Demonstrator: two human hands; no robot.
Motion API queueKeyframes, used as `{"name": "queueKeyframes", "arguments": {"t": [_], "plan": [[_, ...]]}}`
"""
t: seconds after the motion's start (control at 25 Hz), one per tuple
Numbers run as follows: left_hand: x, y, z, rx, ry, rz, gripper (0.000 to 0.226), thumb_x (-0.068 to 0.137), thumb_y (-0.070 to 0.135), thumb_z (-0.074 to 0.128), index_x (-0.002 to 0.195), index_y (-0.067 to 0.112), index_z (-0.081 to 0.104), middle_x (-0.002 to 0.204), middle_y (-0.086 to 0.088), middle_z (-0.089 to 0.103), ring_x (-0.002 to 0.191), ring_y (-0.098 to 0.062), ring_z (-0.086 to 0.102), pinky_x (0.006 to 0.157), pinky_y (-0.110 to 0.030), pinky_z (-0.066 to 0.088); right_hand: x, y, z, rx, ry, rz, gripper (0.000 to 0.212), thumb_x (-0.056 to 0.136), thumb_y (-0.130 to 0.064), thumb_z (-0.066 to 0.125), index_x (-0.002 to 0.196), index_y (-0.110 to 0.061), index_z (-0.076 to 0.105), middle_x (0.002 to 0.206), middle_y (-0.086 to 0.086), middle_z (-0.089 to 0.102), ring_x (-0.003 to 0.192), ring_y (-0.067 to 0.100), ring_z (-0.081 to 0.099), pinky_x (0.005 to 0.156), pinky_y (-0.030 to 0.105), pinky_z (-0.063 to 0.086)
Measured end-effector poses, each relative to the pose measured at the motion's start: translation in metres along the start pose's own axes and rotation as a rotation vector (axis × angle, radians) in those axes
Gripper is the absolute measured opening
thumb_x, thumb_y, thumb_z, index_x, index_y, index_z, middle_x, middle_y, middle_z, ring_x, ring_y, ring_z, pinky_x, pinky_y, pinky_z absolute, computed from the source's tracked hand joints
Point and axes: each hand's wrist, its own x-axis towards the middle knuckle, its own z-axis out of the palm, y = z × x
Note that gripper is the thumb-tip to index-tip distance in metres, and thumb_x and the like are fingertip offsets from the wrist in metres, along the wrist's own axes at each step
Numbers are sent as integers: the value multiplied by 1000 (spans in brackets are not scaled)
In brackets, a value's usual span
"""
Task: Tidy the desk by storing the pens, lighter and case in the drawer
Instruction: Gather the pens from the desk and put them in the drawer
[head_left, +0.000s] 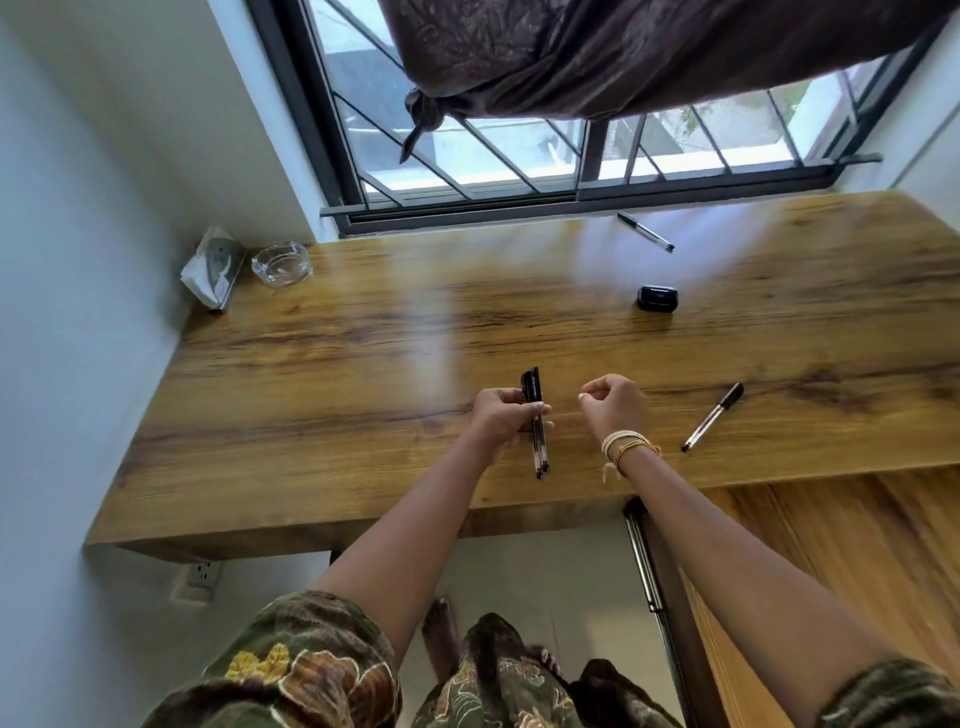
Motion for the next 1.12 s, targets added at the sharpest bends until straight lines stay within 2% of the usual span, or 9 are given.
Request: {"name": "queueKeyframes", "arguments": {"t": [0.16, 0.32, 0.44, 0.56, 0.64, 0.72, 0.88, 0.96, 1.12], "plan": [[12, 2, 27, 47, 32, -37, 33, 78, -2, 74, 108, -8, 62, 97, -23, 71, 69, -25, 74, 56, -29, 60, 11, 39, -25, -295, 241, 39, 21, 78, -15, 70, 98, -15, 68, 110, 14, 56, 105, 33, 52, 91, 40, 44], [20, -1, 40, 72, 4, -52, 38, 79, -2, 73, 114, -6, 59, 102, -22, 71, 75, -27, 74, 65, -34, 62, 18, 62, -39, -349, 326, 202, 33, 80, -13, 65, 112, -17, 62, 127, 21, 45, 121, 42, 40, 99, 52, 36], [24, -1, 47, 75, -2, -59, 41, 80, -2, 73, 117, -4, 56, 103, -21, 70, 79, -28, 74, 68, -35, 62, 17, 75, -44, -363, 282, 209, 40, 80, -6, 57, 118, -17, 62, 129, 24, 43, 117, 43, 41, 99, 50, 40], [27, 2, 51, 78, 0, -52, 41, 80, -3, 72, 117, -5, 56, 103, -22, 70, 80, -28, 73, 69, -36, 62, 18, 77, -48, -323, 249, 115, 43, 79, 3, 58, 117, -15, 65, 117, 21, 51, 106, 38, 49, 89, 44, 49], [28, 4, 52, 60, 11, -51, 42, 81, -3, 71, 119, -5, 55, 101, -21, 70, 79, -28, 74, 69, -37, 62, 22, 68, -48, -255, 202, 73, 43, 76, 4, 58, 116, -12, 65, 109, 21, 60, 103, 36, 54, 90, 41, 49], [28, 8, 53, 23, 36, -53, 39, 83, -1, 69, 119, -5, 54, 99, -21, 71, 78, -27, 74, 65, -36, 62, 26, 52, -45, -89, 119, 105, 37, 77, 2, 59, 112, -10, 66, 106, 17, 67, 102, 31, 61, 88, 35, 50], [30, 18, 54, -76, 45, -68, 39, 86, 0, 65, 123, -8, 52, 99, -22, 72, 83, -29, 73, 60, -36, 60, 25, 10, -31, 383, -153, 222, 31, 80, 0, 68, 109, -11, 66, 98, 3, 71, 79, 12, 66, 59, 18, 49], [38, 26, 52, -111, 41, -71, 41, 85, -2, 65, 124, -9, 52, 92, -21, 71, 77, -30, 72, 59, -37, 60, 27, -5, -20, 448, -217, 170, 28, 80, 1, 69, 106, -7, 68, 96, 7, 72, 79, 13, 68, 63, 19, 53], [63, 41, 39, -160, 7, -62, 28, 87, -2, 63, 114, -6, 57, 82, -15, 66, 67, -22, 67, 60, -35, 59, 45, -23, -2, 412, -199, 85, 22, 80, 1, 67, 100, -5, 72, 96, 10, 73, 81, 16, 67, 74, 24, 55]]}}
